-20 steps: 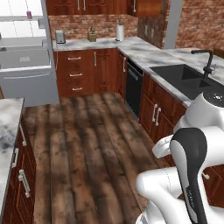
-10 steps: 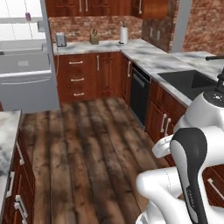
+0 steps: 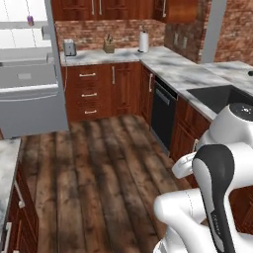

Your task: Open the fridge, grab two sodas, and place both sodas inside the bowl with ice on the dining counter.

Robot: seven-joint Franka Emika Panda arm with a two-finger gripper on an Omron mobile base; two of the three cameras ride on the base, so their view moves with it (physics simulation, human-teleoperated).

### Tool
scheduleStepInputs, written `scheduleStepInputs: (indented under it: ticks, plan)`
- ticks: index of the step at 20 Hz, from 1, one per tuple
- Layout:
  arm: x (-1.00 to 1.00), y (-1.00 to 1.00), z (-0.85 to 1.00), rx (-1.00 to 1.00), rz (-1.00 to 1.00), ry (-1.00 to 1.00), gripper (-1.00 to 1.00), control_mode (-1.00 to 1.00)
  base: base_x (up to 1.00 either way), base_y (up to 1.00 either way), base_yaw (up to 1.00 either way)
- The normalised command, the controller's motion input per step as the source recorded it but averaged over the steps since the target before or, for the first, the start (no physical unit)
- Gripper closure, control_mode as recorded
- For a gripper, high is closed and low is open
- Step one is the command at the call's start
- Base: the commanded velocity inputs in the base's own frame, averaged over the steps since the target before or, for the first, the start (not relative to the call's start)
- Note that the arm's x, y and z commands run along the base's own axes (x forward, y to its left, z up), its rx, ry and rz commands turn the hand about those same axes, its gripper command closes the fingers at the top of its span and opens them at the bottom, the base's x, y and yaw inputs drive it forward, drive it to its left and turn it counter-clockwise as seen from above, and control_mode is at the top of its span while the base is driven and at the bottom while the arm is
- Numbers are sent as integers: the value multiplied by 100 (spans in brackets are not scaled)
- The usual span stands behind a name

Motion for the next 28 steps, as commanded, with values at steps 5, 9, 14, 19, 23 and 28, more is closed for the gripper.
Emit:
scheduleStepInputs:
  ticks: [5, 9, 14, 19, 23, 28]
  plan:
    - [0, 0, 0, 0, 0, 0, -100, 100, 83, 13, 0]
    - [0, 0, 0, 0, 0, 0, -100, 100, 100, 21, 4]
    - [0, 0, 0, 0, 0, 0, -100, 100, 99, 32, 19]
    - [0, 0, 0, 0, 0, 0, -100, 100, 86, 40, 31]
    - [0, 0, 0, 0, 0, 0, -100, 100, 76, 39, 31]
    - [0, 0, 0, 0, 0, 0, -100, 100, 66, 47, 30]
